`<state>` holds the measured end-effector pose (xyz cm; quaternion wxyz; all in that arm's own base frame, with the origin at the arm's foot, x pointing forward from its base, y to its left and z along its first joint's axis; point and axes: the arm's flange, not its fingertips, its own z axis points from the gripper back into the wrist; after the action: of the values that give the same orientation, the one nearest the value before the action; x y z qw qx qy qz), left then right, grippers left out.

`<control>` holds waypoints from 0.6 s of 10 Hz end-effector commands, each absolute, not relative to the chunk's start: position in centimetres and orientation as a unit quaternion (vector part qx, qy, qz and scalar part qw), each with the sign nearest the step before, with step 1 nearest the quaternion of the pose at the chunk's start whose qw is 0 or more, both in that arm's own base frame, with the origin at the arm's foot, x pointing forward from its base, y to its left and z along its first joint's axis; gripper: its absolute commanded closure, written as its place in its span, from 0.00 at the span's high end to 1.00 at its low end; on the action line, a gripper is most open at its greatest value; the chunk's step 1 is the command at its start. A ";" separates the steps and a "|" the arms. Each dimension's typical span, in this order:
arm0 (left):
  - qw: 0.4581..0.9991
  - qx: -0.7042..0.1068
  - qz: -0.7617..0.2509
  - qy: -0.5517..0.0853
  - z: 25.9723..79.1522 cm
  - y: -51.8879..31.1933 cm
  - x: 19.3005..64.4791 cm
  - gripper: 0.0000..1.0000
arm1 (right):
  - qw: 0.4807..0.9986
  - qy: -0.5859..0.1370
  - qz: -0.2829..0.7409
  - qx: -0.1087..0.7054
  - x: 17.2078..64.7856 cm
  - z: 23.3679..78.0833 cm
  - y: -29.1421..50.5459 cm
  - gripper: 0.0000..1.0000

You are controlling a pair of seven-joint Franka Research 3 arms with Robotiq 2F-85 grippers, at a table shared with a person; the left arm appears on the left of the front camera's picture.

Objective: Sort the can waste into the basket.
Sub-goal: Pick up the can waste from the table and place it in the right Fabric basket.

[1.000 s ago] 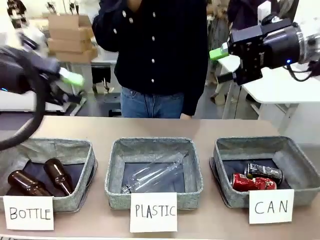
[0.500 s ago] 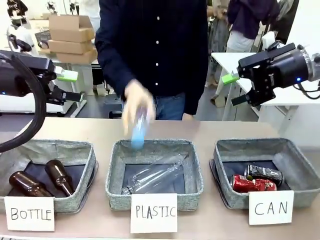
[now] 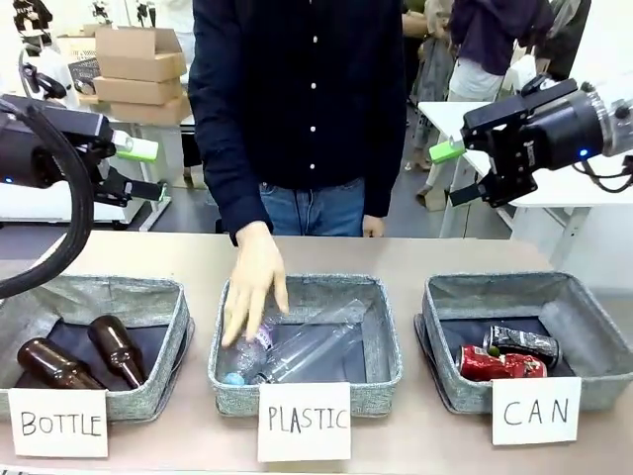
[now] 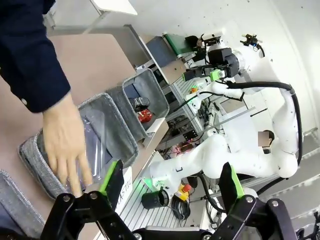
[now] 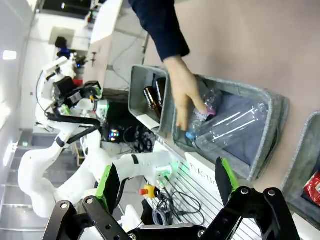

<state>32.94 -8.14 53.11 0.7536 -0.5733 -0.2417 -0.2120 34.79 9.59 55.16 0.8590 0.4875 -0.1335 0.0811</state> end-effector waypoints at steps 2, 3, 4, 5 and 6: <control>0.756 -0.575 -0.212 -0.231 53.5 -7.9 32.9 1.00 | 0.855 -0.144 0.077 0.492 35.1 55.3 9.9 1.00; 0.756 -0.575 -0.212 -0.231 53.5 -7.9 32.9 1.00 | 0.855 -0.144 0.077 0.492 35.1 55.3 9.9 1.00; 0.756 -0.575 -0.212 -0.231 53.5 -7.9 32.9 1.00 | 0.855 -0.144 0.077 0.492 35.1 55.3 9.9 1.00; 0.756 -0.575 -0.212 -0.231 53.5 -7.9 32.9 1.00 | 0.855 -0.144 0.077 0.492 35.1 55.3 9.9 1.00; 0.756 -0.575 -0.212 -0.231 53.5 -7.9 32.9 1.00 | 0.855 -0.144 0.077 0.492 35.1 55.3 9.9 1.00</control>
<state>32.93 -8.15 53.06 0.7539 -0.5733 -0.2403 -0.2126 34.80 9.57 55.16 0.8591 0.4873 -0.1340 0.0807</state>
